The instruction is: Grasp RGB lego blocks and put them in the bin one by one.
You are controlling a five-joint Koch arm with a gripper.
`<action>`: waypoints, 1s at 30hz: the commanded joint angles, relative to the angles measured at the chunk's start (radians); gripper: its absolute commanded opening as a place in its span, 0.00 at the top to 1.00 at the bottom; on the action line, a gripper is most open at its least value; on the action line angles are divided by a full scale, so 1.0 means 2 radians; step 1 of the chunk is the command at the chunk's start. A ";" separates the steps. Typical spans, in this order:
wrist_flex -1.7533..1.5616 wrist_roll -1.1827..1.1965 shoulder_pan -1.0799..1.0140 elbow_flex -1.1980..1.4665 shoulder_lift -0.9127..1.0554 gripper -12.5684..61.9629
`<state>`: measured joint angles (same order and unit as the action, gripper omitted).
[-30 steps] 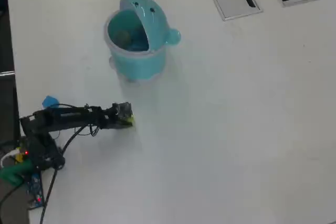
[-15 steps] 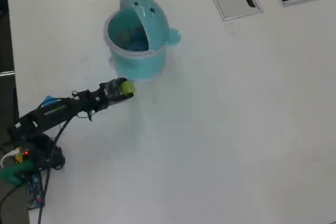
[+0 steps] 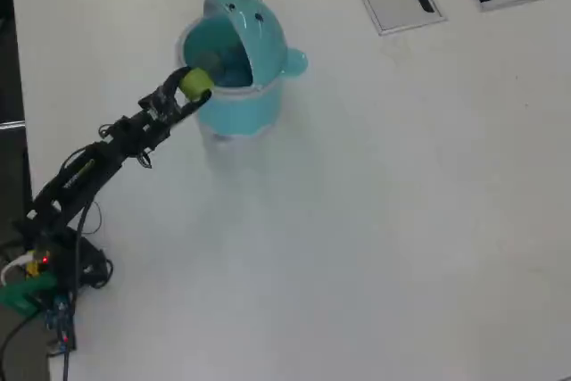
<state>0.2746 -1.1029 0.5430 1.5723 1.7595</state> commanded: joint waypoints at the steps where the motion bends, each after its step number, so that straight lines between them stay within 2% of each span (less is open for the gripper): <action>1: -0.040 -0.002 0.015 -0.065 -0.002 0.64; 14: -0.035 -0.058 0.101 -0.227 -0.120 0.66; 30: -0.046 -0.120 0.100 -0.354 -0.252 0.66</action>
<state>0.2746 -1.3284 0.7440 0.9925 1.2333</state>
